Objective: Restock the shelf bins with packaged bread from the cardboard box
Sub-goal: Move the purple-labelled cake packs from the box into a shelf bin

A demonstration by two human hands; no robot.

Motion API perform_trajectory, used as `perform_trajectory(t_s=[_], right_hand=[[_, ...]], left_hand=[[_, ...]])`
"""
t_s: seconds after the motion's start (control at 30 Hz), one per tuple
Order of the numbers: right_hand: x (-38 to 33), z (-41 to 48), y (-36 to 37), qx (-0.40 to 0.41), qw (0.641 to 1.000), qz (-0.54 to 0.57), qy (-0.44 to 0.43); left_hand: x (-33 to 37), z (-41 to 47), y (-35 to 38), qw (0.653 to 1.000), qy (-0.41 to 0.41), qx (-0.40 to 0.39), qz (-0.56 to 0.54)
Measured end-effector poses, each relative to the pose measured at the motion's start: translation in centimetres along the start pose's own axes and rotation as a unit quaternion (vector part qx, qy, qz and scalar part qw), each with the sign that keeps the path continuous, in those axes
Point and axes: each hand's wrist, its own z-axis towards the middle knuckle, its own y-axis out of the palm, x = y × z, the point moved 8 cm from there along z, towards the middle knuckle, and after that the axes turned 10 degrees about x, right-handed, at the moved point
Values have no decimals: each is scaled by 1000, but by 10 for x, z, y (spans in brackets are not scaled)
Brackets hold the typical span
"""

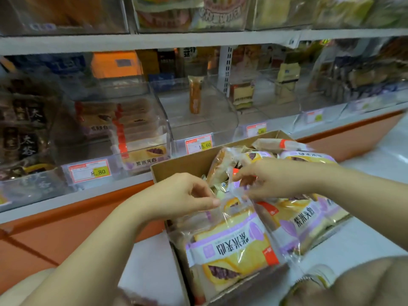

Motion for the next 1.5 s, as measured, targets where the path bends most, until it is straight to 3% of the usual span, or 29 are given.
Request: perform_trajectory(t_s=[0.1, 0.2, 0.3, 0.47, 0.73, 0.9, 1.07, 1.23, 1.37, 1.5], right_hand=[[-1, 10, 12, 0, 999, -31, -23], [-9, 15, 7, 21, 999, 20, -40], [-12, 15, -8, 89, 993, 55, -44], [-12, 6, -46, 212, 964, 157, -33], [-2, -21, -105, 358, 907, 219, -42], [6, -49, -129, 408, 885, 220, -39], [10, -76, -137, 418, 886, 198, -33], [6, -88, -130, 365, 911, 187, -40], [-14, -91, -130, 307, 937, 148, -77], [-24, -90, -131, 336, 928, 120, -109]], left_hand=[[18, -12, 7, 997, 24, -50, 45], [26, -22, 13, 987, 31, -69, 140], [27, -28, 12, 972, 37, -60, 226], [20, -36, 16, 965, 13, -65, 253], [20, -38, 11, 980, 10, -41, 196], [24, -38, -17, 993, -2, 6, 115], [14, -36, -50, 992, -41, 114, 24], [17, -30, -67, 970, -86, 198, -114], [59, -14, -92, 969, -33, 245, -23], [110, 19, -92, 965, 41, 249, 77]])
